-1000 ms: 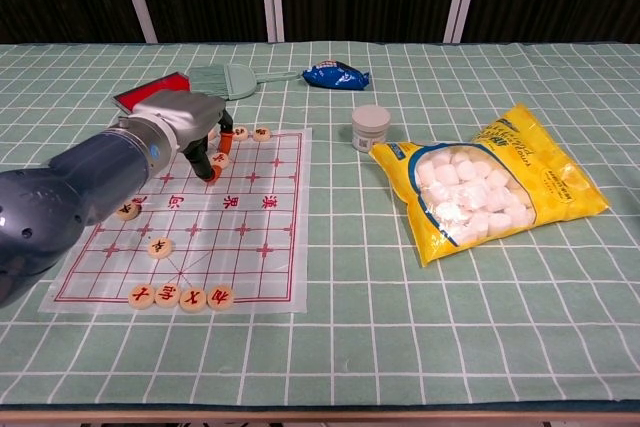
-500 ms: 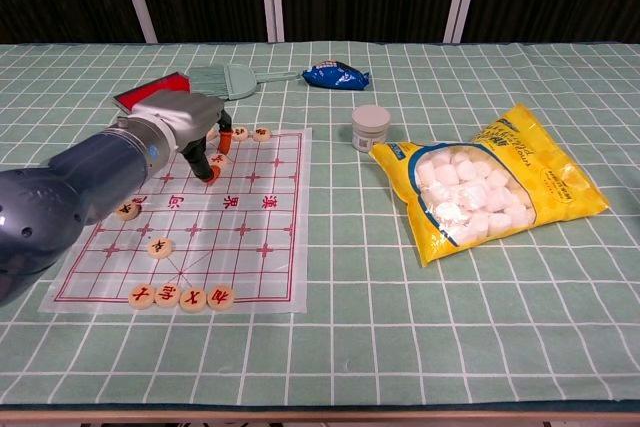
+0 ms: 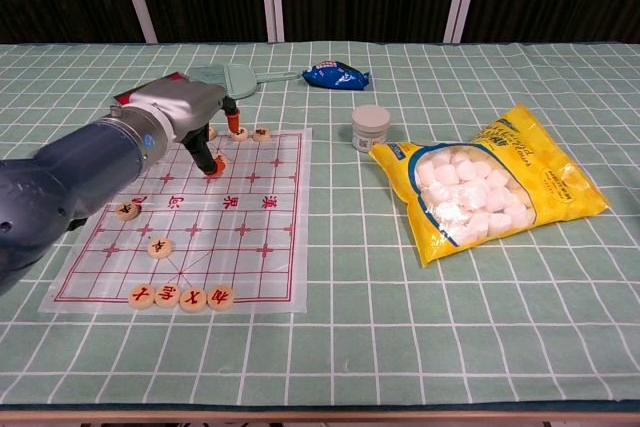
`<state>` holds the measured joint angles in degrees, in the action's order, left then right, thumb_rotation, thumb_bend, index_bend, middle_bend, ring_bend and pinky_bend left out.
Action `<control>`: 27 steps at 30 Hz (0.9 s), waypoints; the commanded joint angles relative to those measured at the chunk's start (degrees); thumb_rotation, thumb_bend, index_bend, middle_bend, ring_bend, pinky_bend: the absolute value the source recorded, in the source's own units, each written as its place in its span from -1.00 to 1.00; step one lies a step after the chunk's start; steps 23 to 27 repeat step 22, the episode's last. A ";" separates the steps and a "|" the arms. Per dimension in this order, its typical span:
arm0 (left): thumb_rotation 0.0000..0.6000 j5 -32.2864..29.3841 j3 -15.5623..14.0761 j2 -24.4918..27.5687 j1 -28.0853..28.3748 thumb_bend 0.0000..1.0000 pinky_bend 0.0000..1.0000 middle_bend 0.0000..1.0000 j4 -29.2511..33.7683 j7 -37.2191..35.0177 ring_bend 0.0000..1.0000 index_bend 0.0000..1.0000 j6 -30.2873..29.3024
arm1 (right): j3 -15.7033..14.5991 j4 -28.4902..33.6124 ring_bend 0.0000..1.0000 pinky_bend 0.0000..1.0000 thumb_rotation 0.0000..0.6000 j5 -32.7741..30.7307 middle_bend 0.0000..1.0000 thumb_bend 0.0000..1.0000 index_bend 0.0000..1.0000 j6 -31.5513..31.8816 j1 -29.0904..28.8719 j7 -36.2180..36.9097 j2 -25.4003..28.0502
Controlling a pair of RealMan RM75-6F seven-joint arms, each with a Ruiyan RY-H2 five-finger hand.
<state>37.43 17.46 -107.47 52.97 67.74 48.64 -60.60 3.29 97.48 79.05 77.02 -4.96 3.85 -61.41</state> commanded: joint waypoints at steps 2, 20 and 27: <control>1.00 6.90 0.32 6.21 -3.20 -0.51 0.86 0.85 11.68 -4.50 0.69 -0.47 -6.67 | -0.01 0.01 -1.00 -1.00 1.00 0.25 -1.00 -0.32 -1.00 0.24 0.06 0.17 0.00; 1.00 29.85 -15.60 26.74 -22.65 -0.96 -0.81 -1.00 33.67 -16.70 -1.00 -1.00 -25.16 | -0.71 -0.69 -1.00 -1.00 1.00 2.58 -1.00 -0.32 -1.00 1.61 0.28 -1.92 -0.31; 1.00 32.58 -17.27 27.62 -24.67 -0.98 -0.88 -1.00 32.25 -19.07 -1.00 -1.00 -26.86 | -0.86 -0.85 -1.00 -1.00 1.00 3.01 -1.00 -0.32 -1.00 1.95 0.37 -2.39 -0.47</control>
